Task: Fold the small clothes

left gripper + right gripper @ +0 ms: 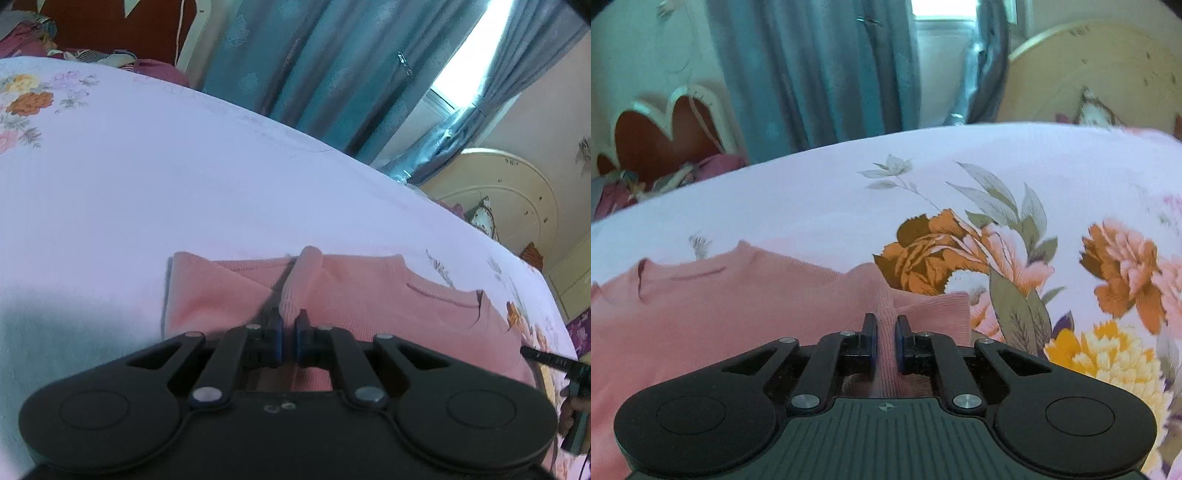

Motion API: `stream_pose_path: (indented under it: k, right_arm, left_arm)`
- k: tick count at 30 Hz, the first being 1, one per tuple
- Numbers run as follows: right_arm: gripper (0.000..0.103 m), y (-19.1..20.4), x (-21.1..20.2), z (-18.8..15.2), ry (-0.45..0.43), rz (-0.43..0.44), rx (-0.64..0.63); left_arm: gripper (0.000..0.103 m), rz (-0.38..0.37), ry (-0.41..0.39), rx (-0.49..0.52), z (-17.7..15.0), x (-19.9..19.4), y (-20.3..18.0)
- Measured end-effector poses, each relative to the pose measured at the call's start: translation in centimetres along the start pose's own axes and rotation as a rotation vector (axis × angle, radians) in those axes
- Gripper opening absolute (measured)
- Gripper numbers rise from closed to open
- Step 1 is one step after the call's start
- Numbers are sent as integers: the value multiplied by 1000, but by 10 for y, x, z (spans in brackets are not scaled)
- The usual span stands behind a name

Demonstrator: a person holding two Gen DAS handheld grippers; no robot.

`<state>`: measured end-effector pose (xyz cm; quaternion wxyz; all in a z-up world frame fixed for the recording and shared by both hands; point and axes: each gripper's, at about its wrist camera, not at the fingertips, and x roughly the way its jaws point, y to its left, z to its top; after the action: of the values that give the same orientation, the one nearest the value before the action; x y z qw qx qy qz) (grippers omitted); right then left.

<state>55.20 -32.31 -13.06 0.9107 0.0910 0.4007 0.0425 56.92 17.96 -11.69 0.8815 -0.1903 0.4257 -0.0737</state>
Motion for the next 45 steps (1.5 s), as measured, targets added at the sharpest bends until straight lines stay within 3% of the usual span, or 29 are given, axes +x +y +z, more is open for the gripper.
stream_pose_path:
  k: [1,3,4,5,8,12,15,18,19,21,23,25,28,30,32,35,37,39,42,45]
  right_arm:
    - [12,-3,-3,1,-2,0,15]
    - [64,3,-29,4,-80,-85,-11]
    - [65,7,-44,1,-128,-61,-42]
    - [64,13,-52,-1,-119,-13,-57]
    - [31,58,-59,-15,-56,121,-212]
    - [31,126,-39,-37,61,300,-415]
    - [31,149,-22,-35,62,283,-483]
    - [32,145,-5,-14,34,233,-385]
    - [31,145,0,-10,26,168,-378]
    - [31,134,12,0,40,158,-321]
    - [31,122,10,3,38,144,-303]
    - [31,104,1,6,4,59,-294]
    - [32,52,-4,11,-4,-90,-180]
    - [31,26,-11,13,-6,-52,-101]
    - [32,31,-23,17,-3,-33,-109]
    - [32,69,-54,6,-70,39,-188]
    - [32,96,-69,-8,-65,124,-240]
    - [32,125,-73,-26,-46,184,-300]
    - [32,155,-67,-49,5,232,-352]
    - [32,162,-58,-63,24,222,-400]
  left_arm:
    - [20,4,-4,12,-1,-4,0]
    - [38,62,-49,50,-2,-21,-5]
    - [47,80,-83,97,-4,-31,-12]
    - [46,75,-106,139,-9,-41,-22]
    - [46,-97,-44,243,-29,-39,-67]
    - [47,-212,78,478,-60,-5,-135]
    - [47,-180,85,500,-59,16,-144]
    - [43,-191,54,373,-39,24,-131]
    - [47,-159,35,354,-35,29,-133]
    - [49,-67,-1,340,-27,31,-124]
    - [49,-2,-26,293,-20,29,-99]
    - [48,43,-62,228,-12,18,-63]
    - [44,76,-93,161,-3,2,-16]
    - [49,82,-106,109,1,-8,-4]
    - [50,109,-122,115,-2,-15,-12]
    - [50,36,-143,164,-16,-27,-50]
    - [50,-16,-143,230,-34,-35,-80]
    - [50,-94,-93,269,-55,-34,-106]
    - [50,-76,-44,363,-80,-25,-133]
    - [50,-20,-47,395,-91,-20,-126]
